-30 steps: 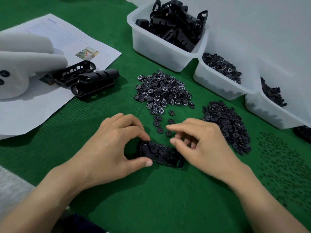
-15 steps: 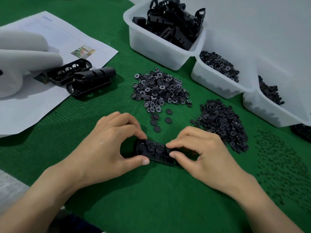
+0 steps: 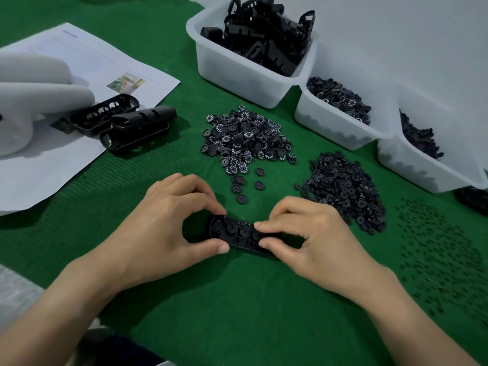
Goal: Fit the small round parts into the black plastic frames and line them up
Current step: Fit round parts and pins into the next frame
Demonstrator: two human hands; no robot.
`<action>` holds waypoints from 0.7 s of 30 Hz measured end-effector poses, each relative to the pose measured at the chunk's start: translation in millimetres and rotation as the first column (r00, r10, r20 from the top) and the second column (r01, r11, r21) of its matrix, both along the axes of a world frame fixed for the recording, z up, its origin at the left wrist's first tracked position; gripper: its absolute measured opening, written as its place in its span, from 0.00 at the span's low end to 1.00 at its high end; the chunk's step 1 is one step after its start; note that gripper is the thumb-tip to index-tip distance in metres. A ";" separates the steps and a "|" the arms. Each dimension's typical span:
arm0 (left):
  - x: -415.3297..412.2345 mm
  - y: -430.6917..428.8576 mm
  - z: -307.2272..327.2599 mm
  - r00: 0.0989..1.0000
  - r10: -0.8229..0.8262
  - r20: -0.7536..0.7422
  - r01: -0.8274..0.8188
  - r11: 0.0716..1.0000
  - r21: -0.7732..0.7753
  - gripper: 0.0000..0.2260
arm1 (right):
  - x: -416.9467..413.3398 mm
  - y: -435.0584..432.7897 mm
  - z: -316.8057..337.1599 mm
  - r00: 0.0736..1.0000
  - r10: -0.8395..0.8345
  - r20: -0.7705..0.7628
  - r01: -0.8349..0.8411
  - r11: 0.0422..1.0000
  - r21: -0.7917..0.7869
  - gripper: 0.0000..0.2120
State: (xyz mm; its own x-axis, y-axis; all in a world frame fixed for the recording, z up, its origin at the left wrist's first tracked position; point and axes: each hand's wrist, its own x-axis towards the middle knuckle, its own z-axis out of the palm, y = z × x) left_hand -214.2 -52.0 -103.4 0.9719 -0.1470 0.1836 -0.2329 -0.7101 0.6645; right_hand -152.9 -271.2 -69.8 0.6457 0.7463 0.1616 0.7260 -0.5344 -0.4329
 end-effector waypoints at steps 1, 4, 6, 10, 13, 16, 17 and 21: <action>0.0 0.0 0.2 1.000 -0.001 -0.002 0.001 1.000 -0.001 0.21 | 1.6 -1.9 0.8 0.998 -0.019 -0.055 0.020 0.999 0.028 0.08; -0.2 -0.6 1.5 1.000 -0.003 -0.013 0.003 1.000 0.012 0.20 | -0.3 -5.8 -0.1 0.996 -0.031 -0.088 0.038 0.997 0.072 0.09; 0.3 -1.5 2.4 1.000 -0.002 -0.020 0.003 1.000 0.022 0.20 | -5.5 -6.9 -2.7 0.997 -0.026 -0.075 0.030 0.998 0.054 0.10; 1.5 -8.1 5.1 0.999 0.013 -0.030 -0.010 0.997 0.072 0.22 | -6.3 -19.6 -1.4 0.992 -0.085 -0.096 0.096 0.989 0.110 0.10; 4.0 -21.0 8.2 0.999 0.023 -0.037 -0.018 0.992 0.122 0.24 | -2.3 -41.1 2.0 0.961 -0.253 -0.108 0.268 0.950 0.160 0.09; 8.1 -40.4 11.8 0.997 -0.013 -0.078 0.021 0.995 0.100 0.26 | 2.2 -64.7 5.3 0.897 -0.419 -0.139 0.437 0.886 0.156 0.14; 9.3 -47.3 12.3 0.995 -0.033 -0.092 0.041 0.995 0.088 0.26 | 4.3 -71.3 6.2 0.878 -0.455 -0.149 0.475 0.868 0.144 0.15; 13.5 -75.0 12.4 0.988 -0.111 -0.104 0.121 0.987 0.104 0.26 | 10.0 -88.7 7.1 0.837 -0.522 -0.165 0.538 0.840 0.068 0.13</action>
